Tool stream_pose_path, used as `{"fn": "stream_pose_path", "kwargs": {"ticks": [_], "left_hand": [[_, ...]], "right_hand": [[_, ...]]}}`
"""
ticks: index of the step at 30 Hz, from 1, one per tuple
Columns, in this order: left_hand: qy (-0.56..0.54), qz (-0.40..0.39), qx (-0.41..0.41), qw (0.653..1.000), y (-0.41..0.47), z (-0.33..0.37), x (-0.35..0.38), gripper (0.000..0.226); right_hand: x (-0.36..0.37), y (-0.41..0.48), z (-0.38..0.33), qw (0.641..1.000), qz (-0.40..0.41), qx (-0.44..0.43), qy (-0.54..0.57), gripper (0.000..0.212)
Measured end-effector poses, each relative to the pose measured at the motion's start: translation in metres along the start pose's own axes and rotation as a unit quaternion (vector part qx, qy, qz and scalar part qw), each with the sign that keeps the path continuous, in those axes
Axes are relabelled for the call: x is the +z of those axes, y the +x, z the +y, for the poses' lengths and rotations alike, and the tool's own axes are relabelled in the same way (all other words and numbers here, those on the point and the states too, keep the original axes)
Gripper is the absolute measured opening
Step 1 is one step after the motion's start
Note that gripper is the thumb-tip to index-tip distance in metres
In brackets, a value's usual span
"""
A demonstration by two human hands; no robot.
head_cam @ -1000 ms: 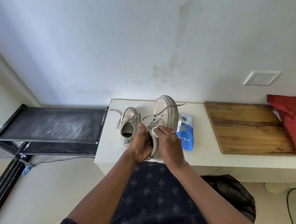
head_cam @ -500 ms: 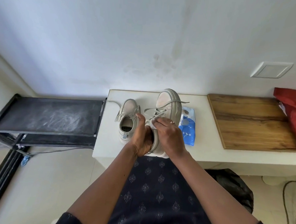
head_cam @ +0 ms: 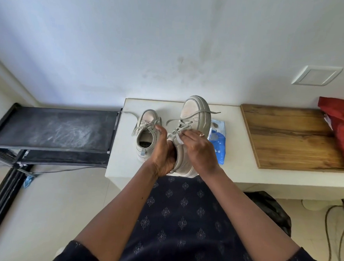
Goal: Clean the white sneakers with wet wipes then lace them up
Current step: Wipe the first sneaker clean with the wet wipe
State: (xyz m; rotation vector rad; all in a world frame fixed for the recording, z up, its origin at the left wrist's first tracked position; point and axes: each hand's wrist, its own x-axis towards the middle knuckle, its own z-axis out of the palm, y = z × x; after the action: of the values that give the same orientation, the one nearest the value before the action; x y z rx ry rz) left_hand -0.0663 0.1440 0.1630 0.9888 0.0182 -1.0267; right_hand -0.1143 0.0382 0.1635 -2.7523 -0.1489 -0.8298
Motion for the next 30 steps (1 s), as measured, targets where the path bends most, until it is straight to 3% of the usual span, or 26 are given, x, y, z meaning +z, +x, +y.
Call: {"fn": "stream_pose_path", "kwargs": {"ticks": [6,13,17,22,25,30], "left_hand": [[0.007,0.037,0.01,0.999,-0.005,-0.002,0.005,0.105],[-0.021,0.014,0.024,0.999,-0.01,-0.008,-0.003,0.112],[-0.006,0.018,0.028,0.999,-0.012,-0.009,-0.006,0.113],[0.015,0.003,0.034,0.999,-0.014,-0.002,-0.004,0.107],[0.006,0.014,0.039,0.999,-0.016,-0.001,-0.007,0.11],[-0.003,0.014,0.045,0.999,-0.012,-0.001,-0.013,0.113]], "right_hand": [[0.002,-0.007,-0.017,0.998,0.033,0.028,-0.042,0.031],[-0.004,-0.026,-0.007,0.998,-0.02,-0.061,0.012,0.035],[-0.009,-0.001,0.01,0.996,-0.003,-0.081,-0.031,0.018],[-0.003,0.021,0.02,0.99,0.042,-0.042,-0.126,0.02],[0.001,0.018,0.009,0.997,0.034,0.003,-0.068,0.02],[-0.003,0.003,-0.018,0.998,0.056,0.008,0.03,0.021]]}}
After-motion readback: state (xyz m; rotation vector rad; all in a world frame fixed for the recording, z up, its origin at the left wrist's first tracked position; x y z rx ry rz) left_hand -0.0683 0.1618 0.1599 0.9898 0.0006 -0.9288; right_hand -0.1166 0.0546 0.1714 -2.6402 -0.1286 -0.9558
